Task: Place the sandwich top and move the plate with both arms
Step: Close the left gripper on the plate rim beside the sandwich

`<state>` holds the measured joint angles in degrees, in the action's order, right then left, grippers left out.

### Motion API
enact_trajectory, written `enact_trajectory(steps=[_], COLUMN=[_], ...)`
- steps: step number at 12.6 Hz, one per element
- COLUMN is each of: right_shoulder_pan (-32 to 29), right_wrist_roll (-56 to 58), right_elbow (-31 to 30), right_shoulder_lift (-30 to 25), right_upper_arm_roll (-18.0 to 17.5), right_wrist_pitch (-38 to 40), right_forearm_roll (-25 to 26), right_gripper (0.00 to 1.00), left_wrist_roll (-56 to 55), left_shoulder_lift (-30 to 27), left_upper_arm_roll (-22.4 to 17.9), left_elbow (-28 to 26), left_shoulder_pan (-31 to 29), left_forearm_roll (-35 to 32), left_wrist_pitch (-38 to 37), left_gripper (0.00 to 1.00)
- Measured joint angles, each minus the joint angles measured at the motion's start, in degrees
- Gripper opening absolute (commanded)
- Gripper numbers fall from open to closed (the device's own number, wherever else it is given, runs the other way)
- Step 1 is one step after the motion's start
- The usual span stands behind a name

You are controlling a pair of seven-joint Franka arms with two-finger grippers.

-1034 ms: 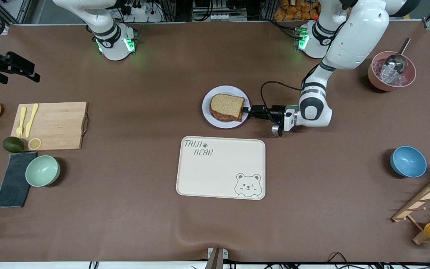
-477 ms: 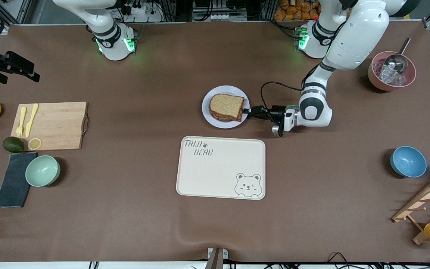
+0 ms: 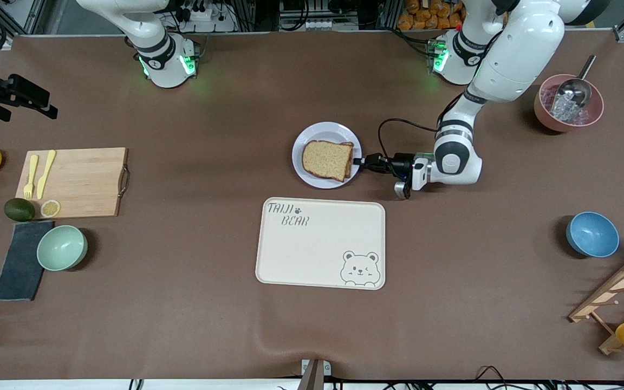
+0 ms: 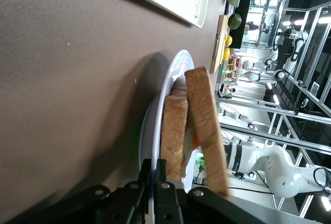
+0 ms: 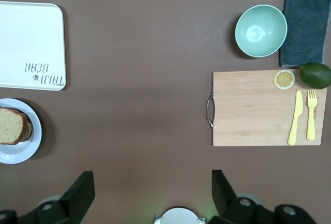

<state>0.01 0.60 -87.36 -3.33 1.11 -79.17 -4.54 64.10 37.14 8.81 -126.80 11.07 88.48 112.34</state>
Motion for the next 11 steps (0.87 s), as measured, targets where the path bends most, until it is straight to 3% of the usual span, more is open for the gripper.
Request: enact_trajectory(steps=[11], right_shoulder_pan=[0.00], right_wrist_roll=[0.00], right_elbow=[0.41], right_shoulder_lift=[0.00], right_upper_arm_roll=[-0.01], right_wrist_pitch=[0.01], right_forearm_roll=[0.00], right_gripper=[1.00], left_wrist_roll=[2.38], left_shoulder_lift=[0.08], left_upper_arm_roll=[-0.02], left_elbow=[0.63], left_shoulder_pan=[-0.07], left_forearm_roll=[0.00], left_wrist_pitch=[0.04], left_gripper=[0.00])
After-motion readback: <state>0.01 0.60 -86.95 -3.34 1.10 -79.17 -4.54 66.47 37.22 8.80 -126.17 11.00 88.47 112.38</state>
